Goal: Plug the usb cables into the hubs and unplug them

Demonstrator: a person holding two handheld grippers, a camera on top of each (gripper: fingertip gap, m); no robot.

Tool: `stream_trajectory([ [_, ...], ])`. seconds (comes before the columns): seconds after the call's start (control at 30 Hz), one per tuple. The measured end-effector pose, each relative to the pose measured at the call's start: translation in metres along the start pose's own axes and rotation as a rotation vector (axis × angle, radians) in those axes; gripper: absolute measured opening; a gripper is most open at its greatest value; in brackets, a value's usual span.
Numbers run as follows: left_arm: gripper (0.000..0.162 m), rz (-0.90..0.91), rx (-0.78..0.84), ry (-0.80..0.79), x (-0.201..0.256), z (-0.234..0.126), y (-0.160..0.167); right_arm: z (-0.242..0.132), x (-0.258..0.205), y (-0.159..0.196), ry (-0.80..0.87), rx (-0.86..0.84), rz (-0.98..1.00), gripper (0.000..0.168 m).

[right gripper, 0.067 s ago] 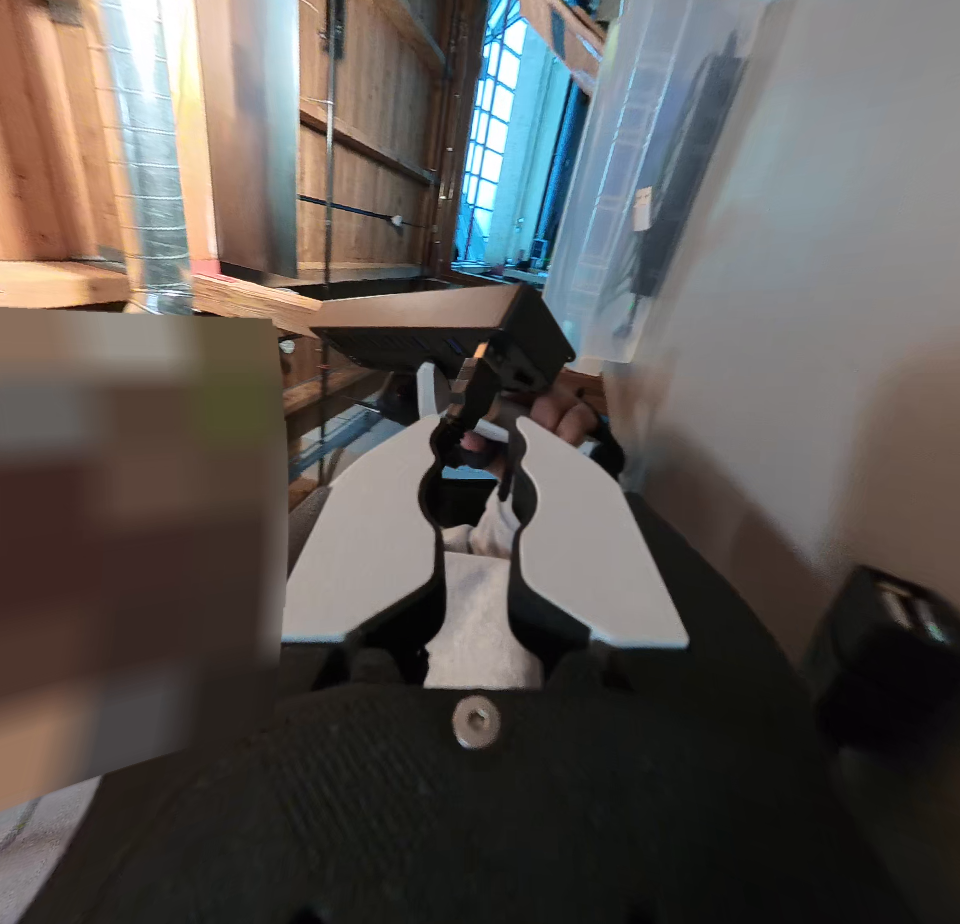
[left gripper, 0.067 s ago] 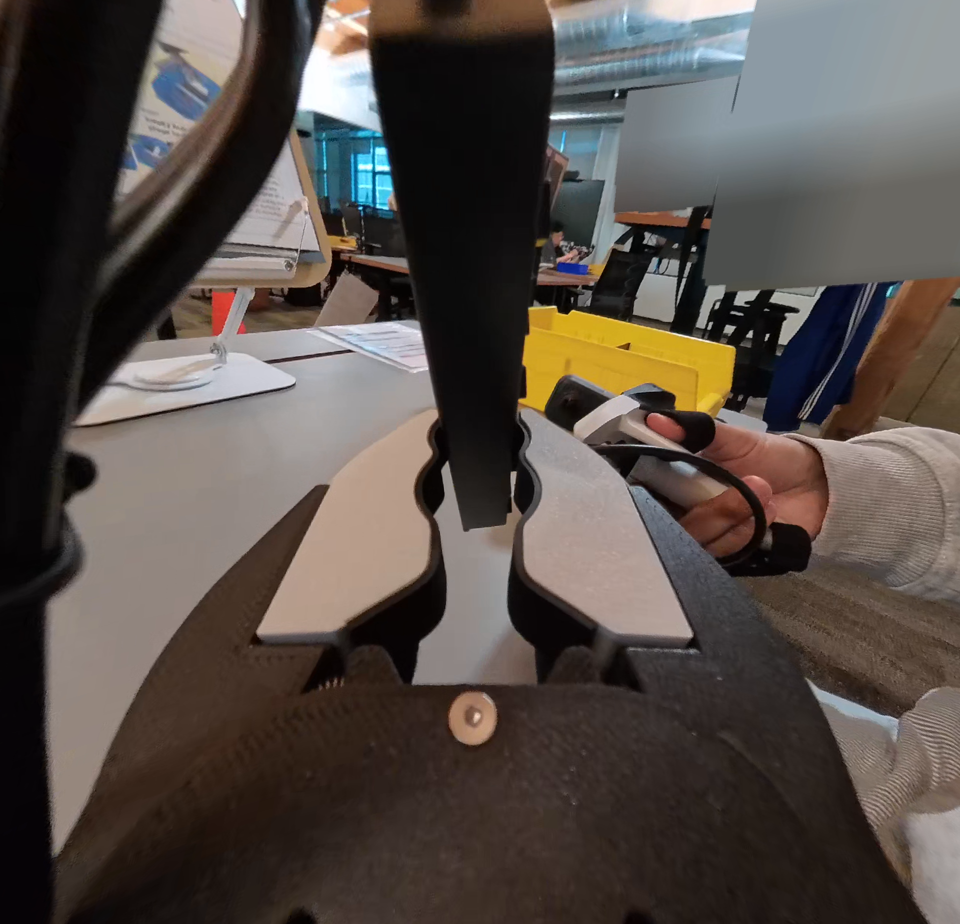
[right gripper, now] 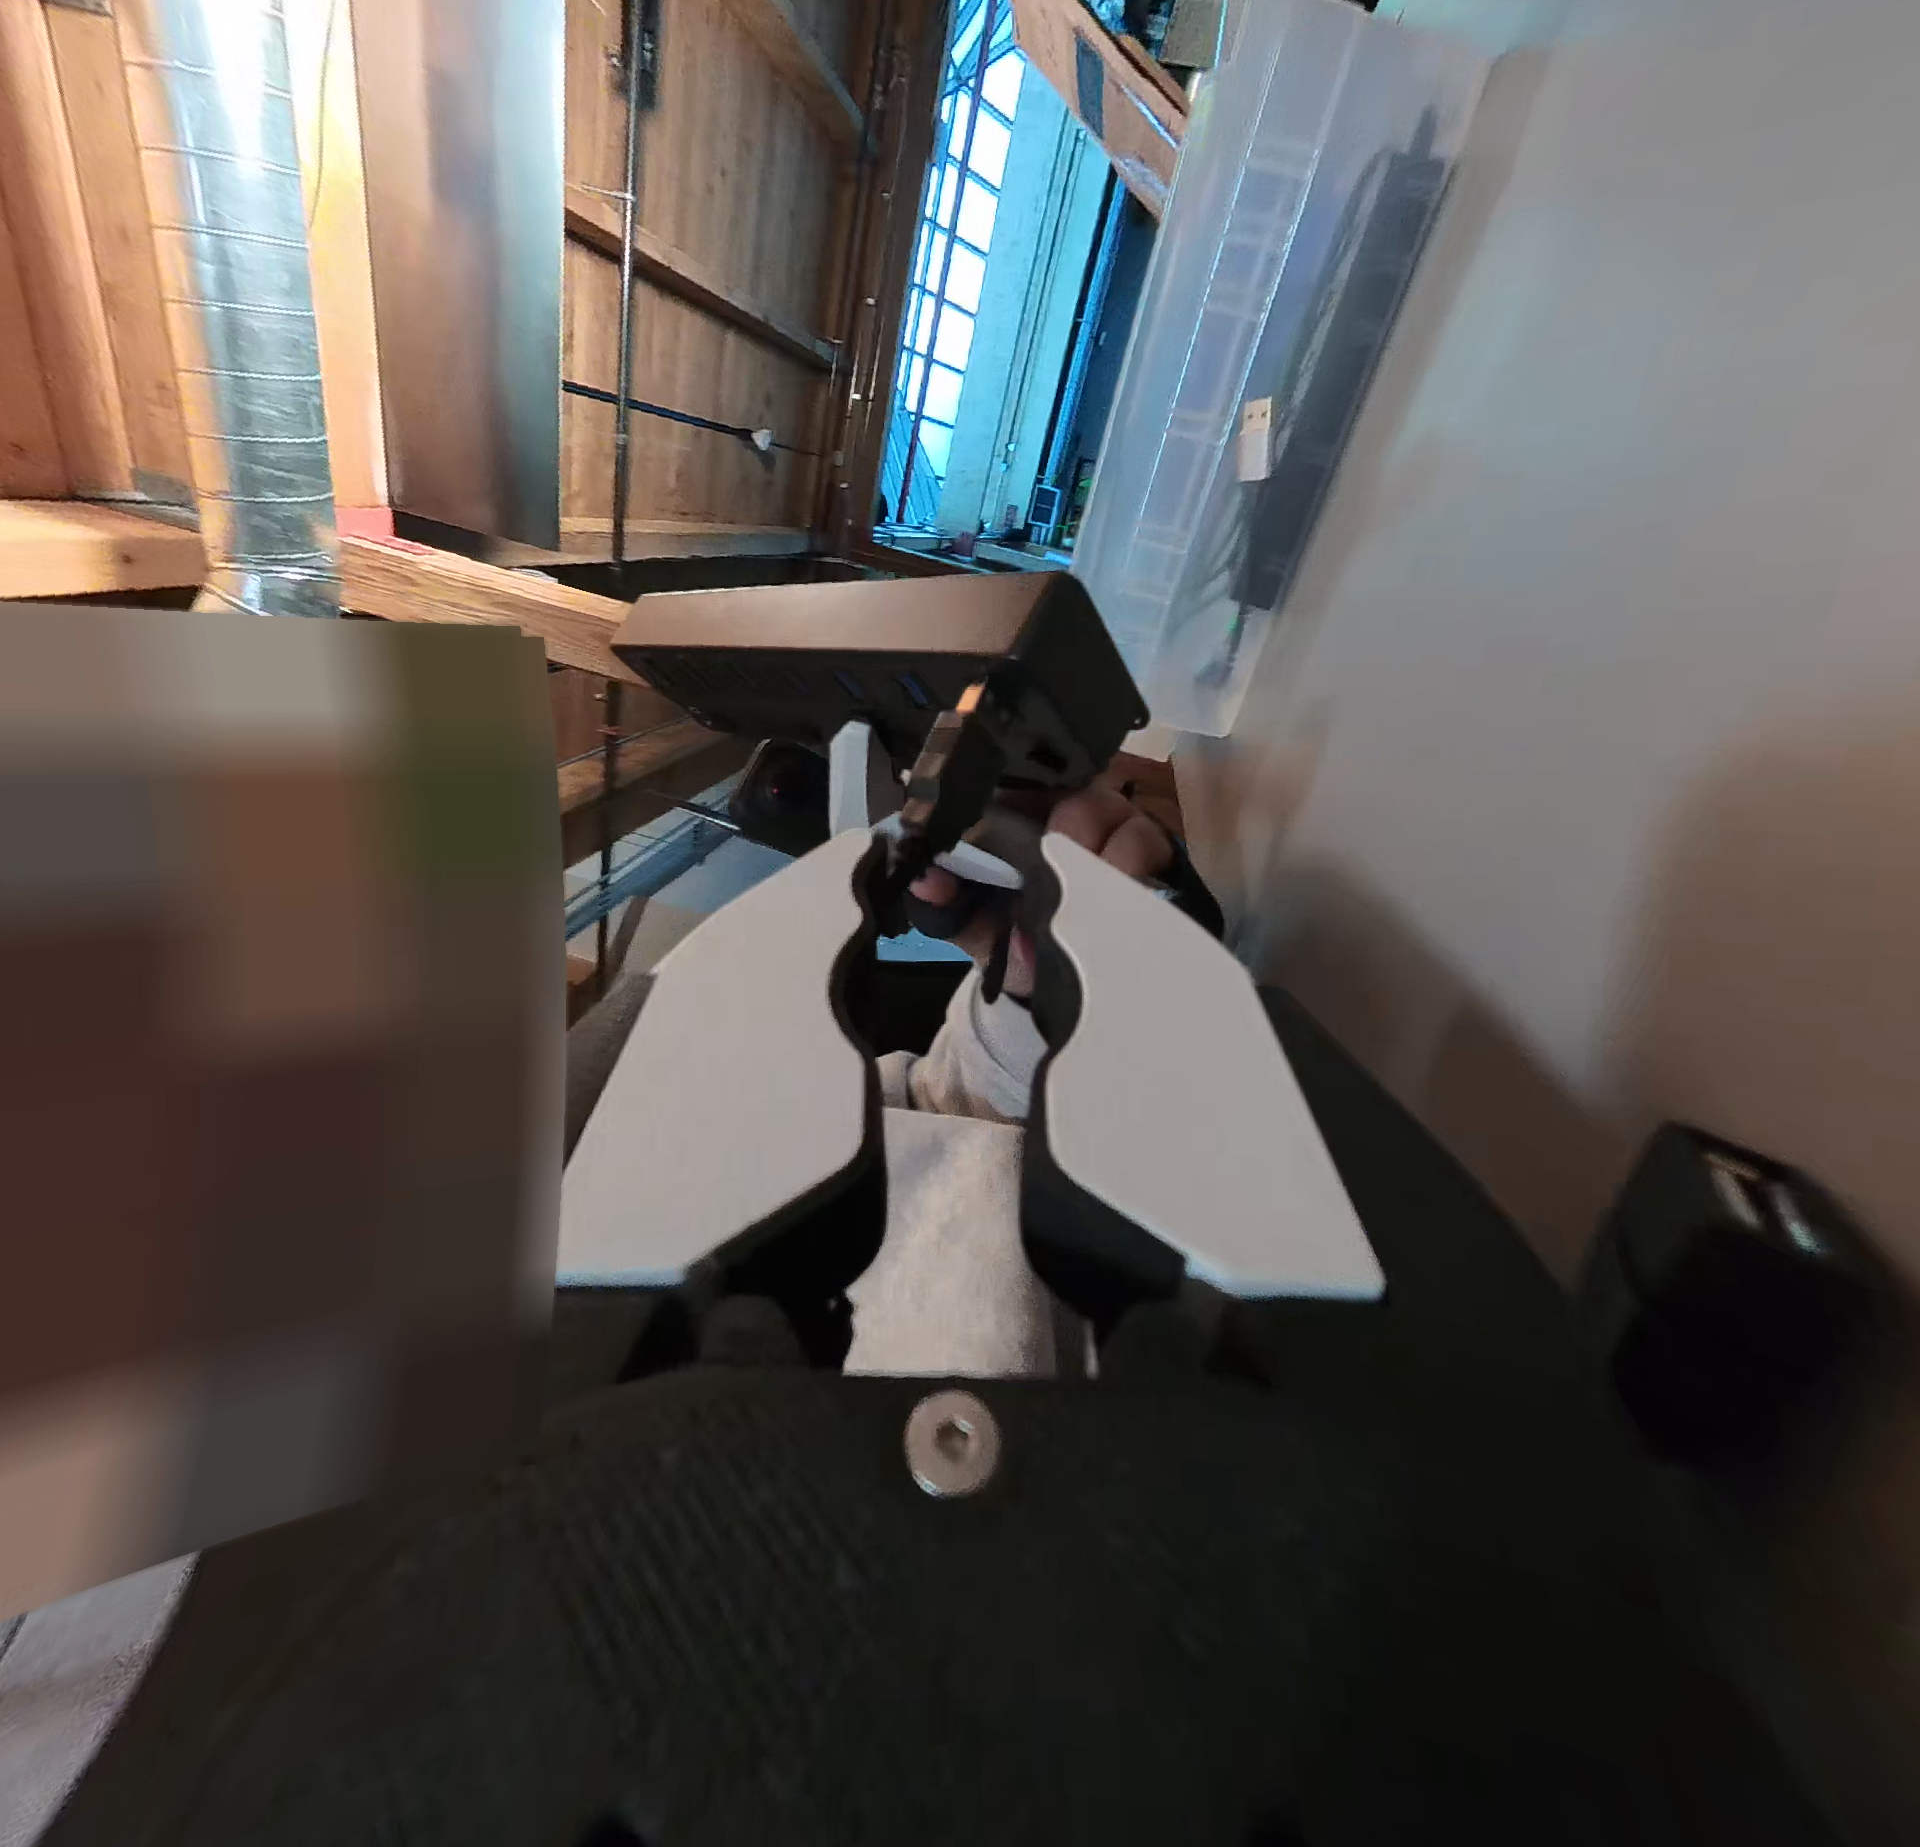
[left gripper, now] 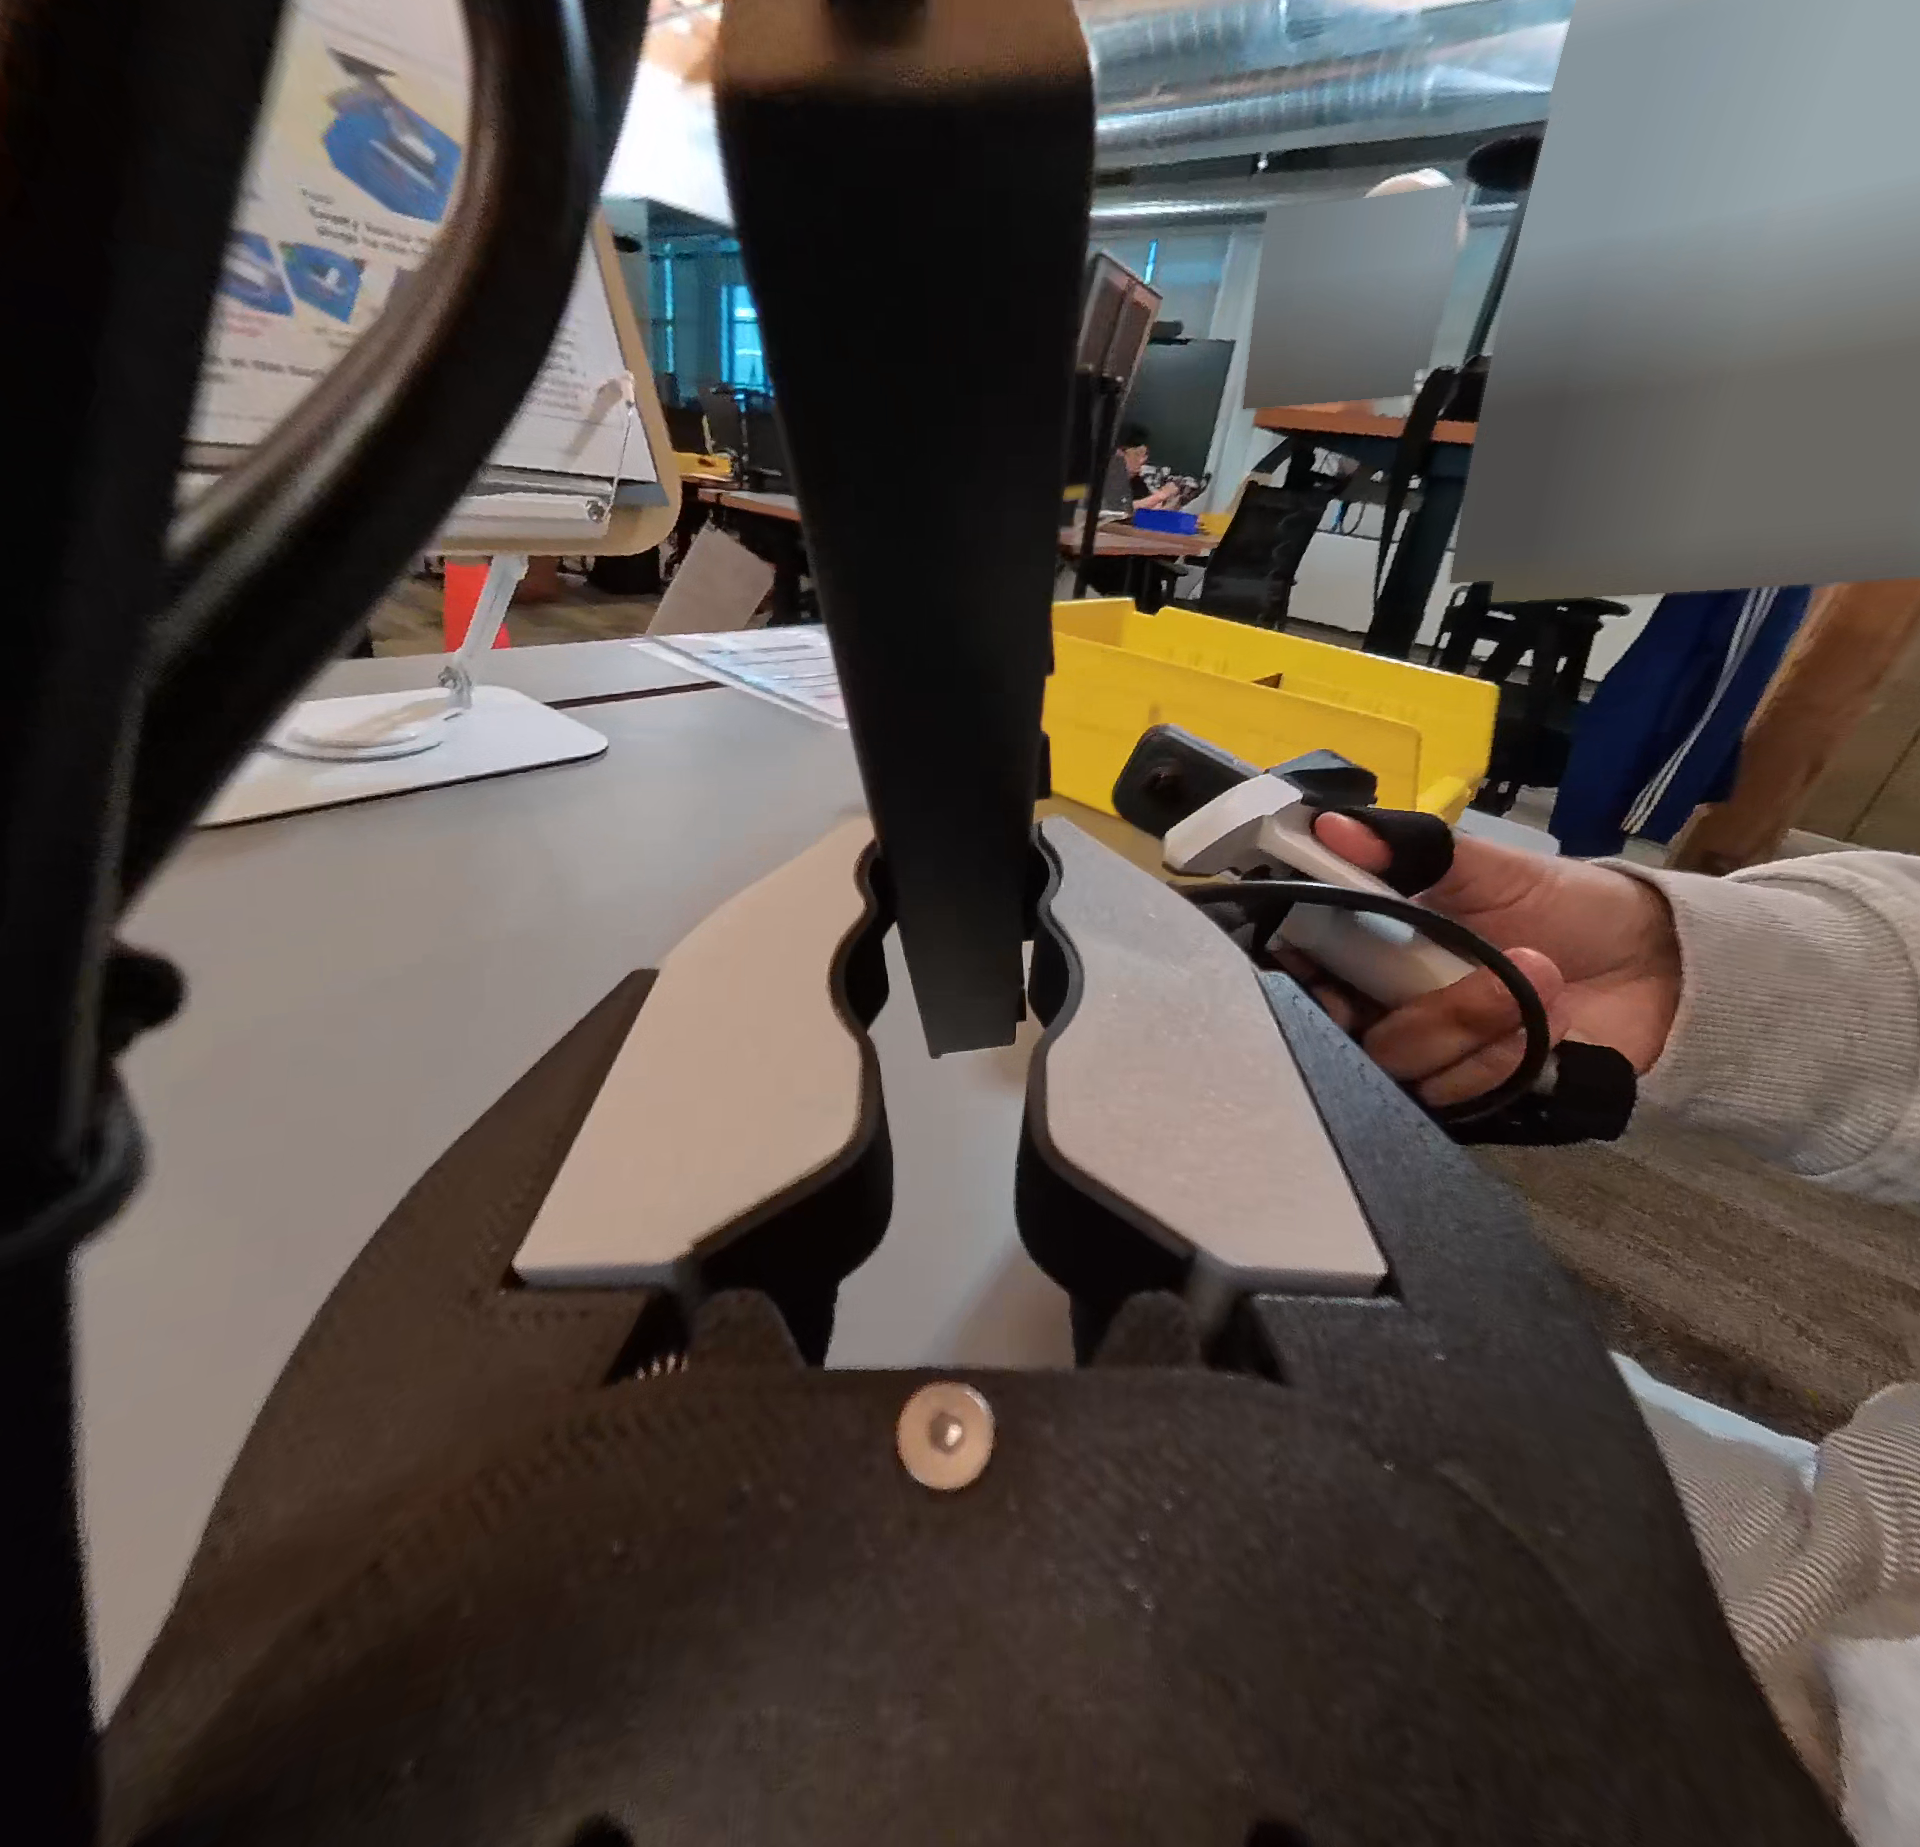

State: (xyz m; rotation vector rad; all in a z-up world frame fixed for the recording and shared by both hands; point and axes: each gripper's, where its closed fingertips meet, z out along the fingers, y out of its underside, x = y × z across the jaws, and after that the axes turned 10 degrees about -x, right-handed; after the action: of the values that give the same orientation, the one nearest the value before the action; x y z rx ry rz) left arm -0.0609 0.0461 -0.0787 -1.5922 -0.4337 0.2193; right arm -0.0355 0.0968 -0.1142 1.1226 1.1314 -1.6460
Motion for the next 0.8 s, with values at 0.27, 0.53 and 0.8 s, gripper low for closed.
stream_trajectory([
  [0.27, 0.025, -0.002, -0.016, -0.108, -0.019, -0.003, 0.002, -0.005, 0.006, -0.004, 0.201, -0.006, -0.179, 0.028],
  [0.53, 0.024, -0.064, -0.084, -0.154, -0.031, -0.001, 0.013, -0.015, 0.002, -0.016, 0.669, -0.022, -0.727, 0.026],
  [0.8, 0.025, -0.434, -0.124, -0.021, -0.039, 0.002, 0.029, -0.005, 0.006, -0.005, 0.906, -0.216, -1.211, 0.024],
])
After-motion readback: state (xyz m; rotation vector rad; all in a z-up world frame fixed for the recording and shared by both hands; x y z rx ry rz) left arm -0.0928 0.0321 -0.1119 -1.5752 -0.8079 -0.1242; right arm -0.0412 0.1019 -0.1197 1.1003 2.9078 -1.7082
